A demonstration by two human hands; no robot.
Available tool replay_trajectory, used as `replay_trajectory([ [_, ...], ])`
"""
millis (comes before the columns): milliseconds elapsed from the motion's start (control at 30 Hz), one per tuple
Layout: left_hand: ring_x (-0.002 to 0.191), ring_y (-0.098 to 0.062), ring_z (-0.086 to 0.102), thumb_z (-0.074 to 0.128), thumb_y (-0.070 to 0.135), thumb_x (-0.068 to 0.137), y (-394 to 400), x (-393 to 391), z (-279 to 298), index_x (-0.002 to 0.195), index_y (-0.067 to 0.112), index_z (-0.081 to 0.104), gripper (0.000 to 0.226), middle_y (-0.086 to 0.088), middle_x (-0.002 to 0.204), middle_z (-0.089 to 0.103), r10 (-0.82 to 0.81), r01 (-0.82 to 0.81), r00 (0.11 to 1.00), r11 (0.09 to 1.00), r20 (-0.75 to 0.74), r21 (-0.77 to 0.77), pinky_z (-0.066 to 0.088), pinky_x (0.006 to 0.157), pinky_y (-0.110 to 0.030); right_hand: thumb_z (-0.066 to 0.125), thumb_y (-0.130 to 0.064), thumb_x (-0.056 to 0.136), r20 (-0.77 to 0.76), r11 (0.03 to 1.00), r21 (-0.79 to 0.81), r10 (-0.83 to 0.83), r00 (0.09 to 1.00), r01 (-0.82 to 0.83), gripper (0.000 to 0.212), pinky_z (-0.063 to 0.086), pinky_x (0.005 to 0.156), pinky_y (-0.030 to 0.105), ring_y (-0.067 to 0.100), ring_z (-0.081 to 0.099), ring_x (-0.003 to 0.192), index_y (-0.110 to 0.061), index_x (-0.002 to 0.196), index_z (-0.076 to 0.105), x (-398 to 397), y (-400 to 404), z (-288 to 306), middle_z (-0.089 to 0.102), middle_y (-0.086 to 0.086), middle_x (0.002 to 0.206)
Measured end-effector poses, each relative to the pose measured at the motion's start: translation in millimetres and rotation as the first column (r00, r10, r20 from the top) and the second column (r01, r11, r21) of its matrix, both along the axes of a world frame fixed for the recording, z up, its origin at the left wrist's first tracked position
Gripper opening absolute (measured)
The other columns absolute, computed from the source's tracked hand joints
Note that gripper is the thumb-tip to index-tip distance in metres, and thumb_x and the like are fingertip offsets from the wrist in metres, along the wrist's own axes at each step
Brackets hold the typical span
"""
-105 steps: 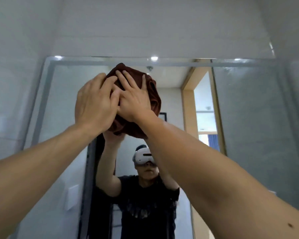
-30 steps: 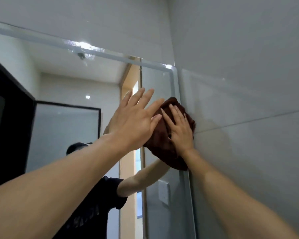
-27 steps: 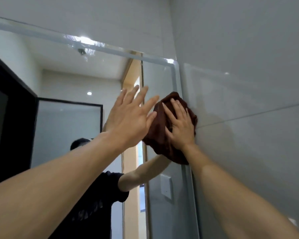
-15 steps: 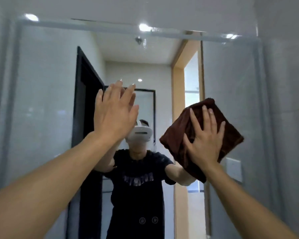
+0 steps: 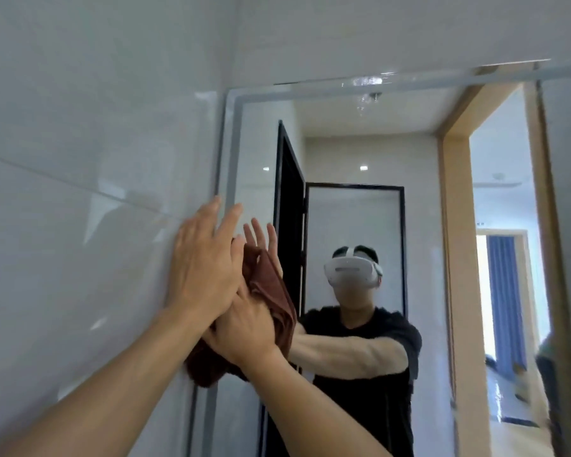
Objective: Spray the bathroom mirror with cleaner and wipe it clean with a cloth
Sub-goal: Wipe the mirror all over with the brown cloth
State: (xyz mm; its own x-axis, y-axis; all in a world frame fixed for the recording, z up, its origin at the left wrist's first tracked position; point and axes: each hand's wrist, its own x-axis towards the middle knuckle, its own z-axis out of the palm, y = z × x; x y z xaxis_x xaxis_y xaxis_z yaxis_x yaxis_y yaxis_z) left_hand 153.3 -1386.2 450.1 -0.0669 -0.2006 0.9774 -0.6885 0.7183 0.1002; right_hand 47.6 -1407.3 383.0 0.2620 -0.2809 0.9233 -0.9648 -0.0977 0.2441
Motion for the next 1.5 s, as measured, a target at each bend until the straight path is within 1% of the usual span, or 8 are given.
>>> replay_trajectory([
  [167, 0.145, -0.031, 0.034, 0.034, 0.032, 0.102, 9, -1, -3, 0.149, 0.02, 0.04, 0.049, -0.013, 0.157, 0.037, 0.002, -0.002, 1.0, 1.0, 0.001, 0.007, 0.027, 0.119, -0.05, 0.078, -0.045, 0.076, -0.068, 0.998, -0.039, 0.055, 0.996, -0.058, 0.065, 0.054, 0.059, 0.026, 0.02, 0.046, 0.138, -0.02, 0.131, 0.054, -10, 2, 4, 0.047, 0.005, 0.148],
  [233, 0.142, -0.033, 0.036, 0.037, 0.031, 0.102, 22, -18, -6, 0.147, 0.02, 0.042, 0.047, -0.013, 0.155, 0.039, -0.035, 0.035, 0.999, 0.999, -0.006, -0.002, 0.029, 0.117, -0.052, 0.07, -0.05, 0.083, -0.137, 0.999, 0.0, -0.046, 0.989, 0.047, 0.064, 0.053, 0.083, 0.033, 0.019, 0.031, 0.148, -0.023, 0.139, 0.054, -38, 21, 2, 0.039, 0.004, 0.156],
  [300, 0.14, -0.034, 0.038, 0.041, 0.029, 0.103, 39, -43, -8, 0.147, 0.018, 0.044, 0.045, -0.013, 0.154, 0.04, -0.084, 0.084, 0.996, 0.996, 0.004, -0.032, 0.029, 0.115, -0.052, 0.054, -0.056, 0.092, -0.193, 0.981, 0.016, -0.186, 0.963, 0.192, 0.065, 0.027, 0.117, 0.04, 0.017, 0.01, 0.155, -0.028, 0.15, 0.043, -79, 54, -1, 0.025, 0.002, 0.164],
  [433, 0.137, -0.035, 0.041, 0.042, 0.029, 0.101, 81, -114, -8, 0.145, 0.016, 0.046, 0.046, -0.015, 0.15, 0.043, -0.19, 0.194, 0.981, 0.977, 0.047, -0.093, 0.031, 0.113, -0.051, 0.042, -0.062, 0.095, -0.19, 0.908, -0.053, -0.417, 0.889, 0.415, 0.067, 0.002, 0.123, 0.055, 0.019, 0.009, 0.155, -0.032, 0.154, 0.034, -173, 153, -3, 0.019, 0.003, 0.166],
  [667, 0.138, -0.034, 0.041, 0.041, 0.036, 0.1, 183, -252, -21, 0.145, 0.019, 0.047, 0.048, -0.013, 0.151, 0.043, -0.358, 0.385, 0.914, 0.914, 0.191, -0.129, 0.031, 0.115, -0.052, 0.043, -0.063, 0.093, 0.035, 0.751, -0.15, -0.645, 0.763, 0.642, 0.068, 0.014, 0.117, 0.064, 0.023, 0.017, 0.153, -0.033, 0.154, 0.033, -336, 312, -20, 0.022, 0.005, 0.165],
  [933, 0.148, -0.025, 0.028, 0.037, 0.042, 0.102, 246, -336, -40, 0.151, 0.028, 0.038, 0.051, -0.005, 0.16, 0.034, -0.42, 0.475, 0.857, 0.868, 0.298, -0.143, 0.013, 0.123, -0.043, 0.028, -0.046, 0.103, 0.39, 0.692, -0.175, -0.604, 0.695, 0.7, 0.06, 0.03, 0.114, 0.06, 0.038, 0.025, 0.148, -0.012, 0.151, 0.038, -480, 443, -78, 0.028, 0.02, 0.16],
  [1167, 0.146, -0.026, 0.032, 0.035, 0.042, 0.101, 226, -319, -48, 0.149, 0.027, 0.042, 0.051, -0.007, 0.158, 0.037, -0.366, 0.438, 0.869, 0.882, 0.334, -0.174, 0.016, 0.122, -0.044, 0.048, -0.053, 0.091, 0.451, 0.662, -0.177, -0.603, 0.658, 0.728, 0.073, 0.028, 0.114, 0.061, 0.037, 0.023, 0.15, -0.014, 0.151, 0.036, -453, 411, -94, 0.026, 0.018, 0.161],
  [1500, 0.145, -0.025, 0.035, 0.041, 0.032, 0.104, 137, -198, -58, 0.147, 0.021, 0.046, 0.045, -0.007, 0.155, 0.041, -0.333, 0.368, 0.914, 0.92, 0.231, -0.13, 0.024, 0.121, -0.047, 0.056, -0.05, 0.088, 0.193, 0.845, -0.135, -0.49, 0.85, 0.518, 0.069, 0.022, 0.117, 0.061, 0.03, 0.023, 0.151, -0.027, 0.151, 0.041, -235, 218, -101, 0.029, 0.012, 0.162],
])
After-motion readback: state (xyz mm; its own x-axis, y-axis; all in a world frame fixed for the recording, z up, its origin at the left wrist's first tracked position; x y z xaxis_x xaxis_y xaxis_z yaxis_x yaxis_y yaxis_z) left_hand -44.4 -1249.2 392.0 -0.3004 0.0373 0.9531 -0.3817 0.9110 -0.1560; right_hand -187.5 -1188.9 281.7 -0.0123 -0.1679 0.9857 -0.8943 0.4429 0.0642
